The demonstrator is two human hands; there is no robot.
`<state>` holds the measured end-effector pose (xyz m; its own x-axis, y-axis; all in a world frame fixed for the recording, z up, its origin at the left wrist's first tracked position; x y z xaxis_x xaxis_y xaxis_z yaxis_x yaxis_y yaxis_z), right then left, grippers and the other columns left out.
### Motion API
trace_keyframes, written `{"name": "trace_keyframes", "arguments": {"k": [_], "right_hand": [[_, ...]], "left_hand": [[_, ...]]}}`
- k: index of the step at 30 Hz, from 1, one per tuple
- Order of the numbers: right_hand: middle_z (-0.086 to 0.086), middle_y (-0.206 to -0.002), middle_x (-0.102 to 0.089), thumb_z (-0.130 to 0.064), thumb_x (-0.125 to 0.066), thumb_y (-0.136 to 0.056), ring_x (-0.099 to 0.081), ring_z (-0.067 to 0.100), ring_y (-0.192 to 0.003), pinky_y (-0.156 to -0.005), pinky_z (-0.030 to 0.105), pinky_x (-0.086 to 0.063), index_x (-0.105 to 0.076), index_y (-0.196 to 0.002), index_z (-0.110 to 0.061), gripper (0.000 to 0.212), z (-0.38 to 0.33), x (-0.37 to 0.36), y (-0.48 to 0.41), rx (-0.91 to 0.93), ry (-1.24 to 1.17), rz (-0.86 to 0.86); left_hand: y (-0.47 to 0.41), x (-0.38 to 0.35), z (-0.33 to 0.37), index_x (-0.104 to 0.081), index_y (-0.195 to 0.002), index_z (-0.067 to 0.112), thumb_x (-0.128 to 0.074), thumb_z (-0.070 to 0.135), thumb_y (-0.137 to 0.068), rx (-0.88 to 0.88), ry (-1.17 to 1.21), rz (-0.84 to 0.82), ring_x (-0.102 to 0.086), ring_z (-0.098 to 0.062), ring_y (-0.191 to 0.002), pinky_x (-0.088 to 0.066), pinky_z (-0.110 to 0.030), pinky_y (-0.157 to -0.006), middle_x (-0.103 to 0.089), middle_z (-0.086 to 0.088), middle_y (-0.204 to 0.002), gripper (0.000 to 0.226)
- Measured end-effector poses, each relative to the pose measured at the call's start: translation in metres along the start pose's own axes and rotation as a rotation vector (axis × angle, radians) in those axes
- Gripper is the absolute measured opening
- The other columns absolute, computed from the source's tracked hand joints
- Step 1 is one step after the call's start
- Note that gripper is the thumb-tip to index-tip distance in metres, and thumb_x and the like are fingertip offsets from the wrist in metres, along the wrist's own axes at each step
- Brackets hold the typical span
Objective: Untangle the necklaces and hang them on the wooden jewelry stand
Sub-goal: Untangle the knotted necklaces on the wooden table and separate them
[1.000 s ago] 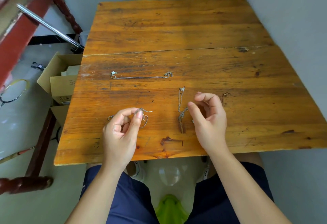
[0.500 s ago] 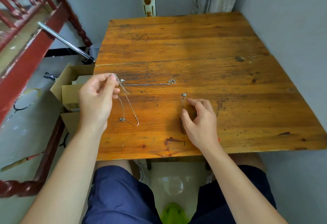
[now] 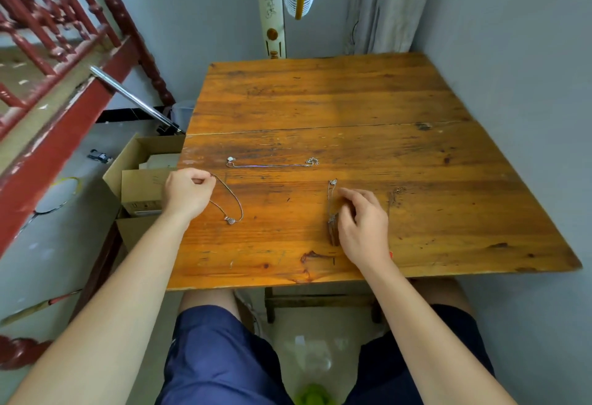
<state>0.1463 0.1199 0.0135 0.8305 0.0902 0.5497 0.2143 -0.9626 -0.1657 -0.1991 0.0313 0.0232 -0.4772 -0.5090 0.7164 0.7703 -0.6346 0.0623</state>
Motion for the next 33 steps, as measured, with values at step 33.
{"name": "trace_keyframes", "arguments": {"k": [33], "right_hand": [[-0.018, -0.089, -0.055, -0.046, -0.068, -0.089, -0.05, 0.004, -0.087, -0.073, 0.026, -0.04, -0.074, -0.094, -0.033, 0.015, 0.036, 0.045, 0.018, 0.103, 0.199, -0.019]], "left_hand": [[0.109, -0.133, 0.11, -0.072, -0.094, 0.023, -0.061, 0.027, -0.095, -0.416, -0.178, -0.18, -0.048, -0.021, -0.104, -0.032, -0.027, -0.083, -0.052, 0.007, -0.098, 0.012]]}}
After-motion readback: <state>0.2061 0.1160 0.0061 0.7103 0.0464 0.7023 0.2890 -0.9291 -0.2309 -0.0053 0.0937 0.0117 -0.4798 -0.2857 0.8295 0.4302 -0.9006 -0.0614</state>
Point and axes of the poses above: each hand's wrist, its own y-axis away from the middle knuckle, its own x-axis out of the back of the hand, z = x × y, the point moved 10 cm from there along -y, towards the middle knuckle
